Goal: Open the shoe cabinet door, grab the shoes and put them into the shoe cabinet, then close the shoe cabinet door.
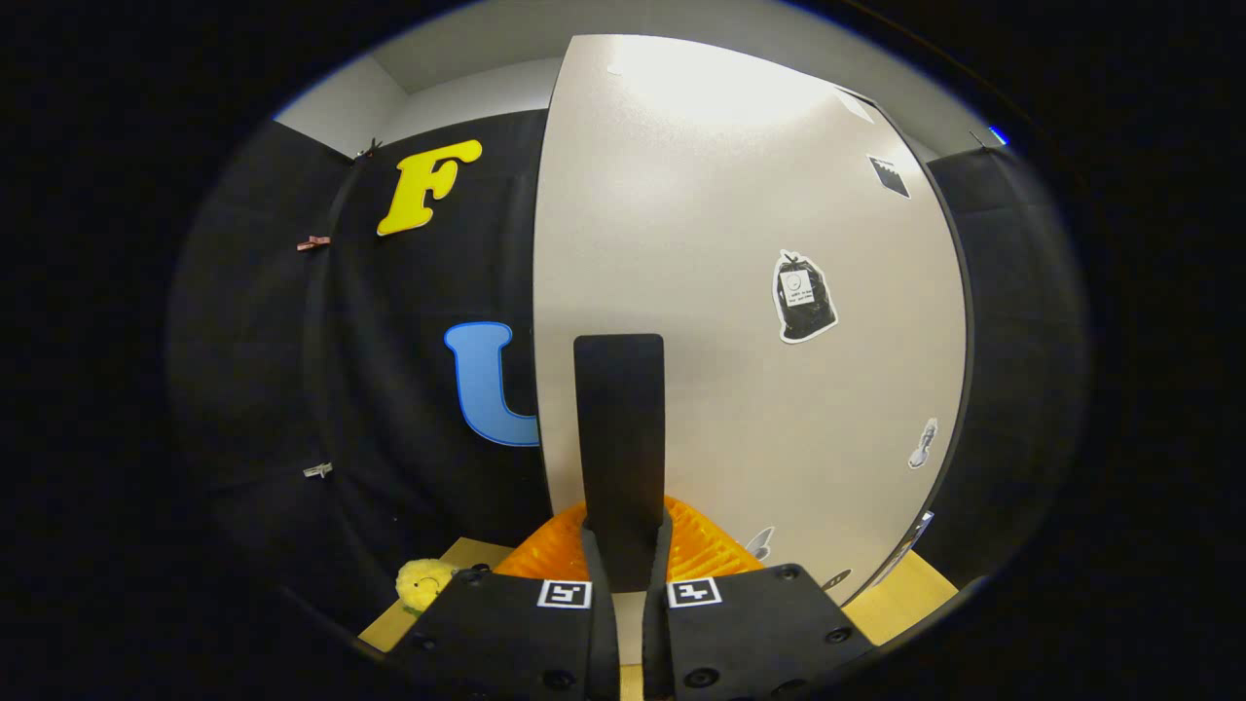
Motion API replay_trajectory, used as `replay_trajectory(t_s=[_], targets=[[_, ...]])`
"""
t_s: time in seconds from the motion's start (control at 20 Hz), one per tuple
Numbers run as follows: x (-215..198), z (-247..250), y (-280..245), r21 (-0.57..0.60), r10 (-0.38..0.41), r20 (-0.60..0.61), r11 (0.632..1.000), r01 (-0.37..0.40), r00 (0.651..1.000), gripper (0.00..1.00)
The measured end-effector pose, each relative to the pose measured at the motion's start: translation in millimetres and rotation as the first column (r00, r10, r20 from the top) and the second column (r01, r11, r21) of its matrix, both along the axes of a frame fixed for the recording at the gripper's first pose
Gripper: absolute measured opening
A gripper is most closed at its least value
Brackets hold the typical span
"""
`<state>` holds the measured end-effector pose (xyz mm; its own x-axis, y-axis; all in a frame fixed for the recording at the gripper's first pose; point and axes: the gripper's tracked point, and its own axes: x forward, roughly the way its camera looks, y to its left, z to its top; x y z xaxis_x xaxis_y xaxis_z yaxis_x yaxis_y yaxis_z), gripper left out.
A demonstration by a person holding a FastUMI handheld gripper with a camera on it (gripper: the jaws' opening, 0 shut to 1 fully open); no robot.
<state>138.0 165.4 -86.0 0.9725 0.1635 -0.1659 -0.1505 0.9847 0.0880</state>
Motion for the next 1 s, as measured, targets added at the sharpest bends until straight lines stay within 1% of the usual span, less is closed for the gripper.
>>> replay_trajectory(t_s=[0.35,0.5,0.65,1.0], targets=[[-75,15,-50,0.014,0.042,0.012,0.999,-0.042,0.999,0.13],[-92,17,-69,0.010,0.051,0.004,0.999,-0.051,0.999,0.13],[-104,18,-89,-0.003,0.046,0.001,0.999,-0.046,0.999,0.13],[-135,22,-147,-0.009,-0.012,-0.006,1.000,0.012,1.000,0.12]])
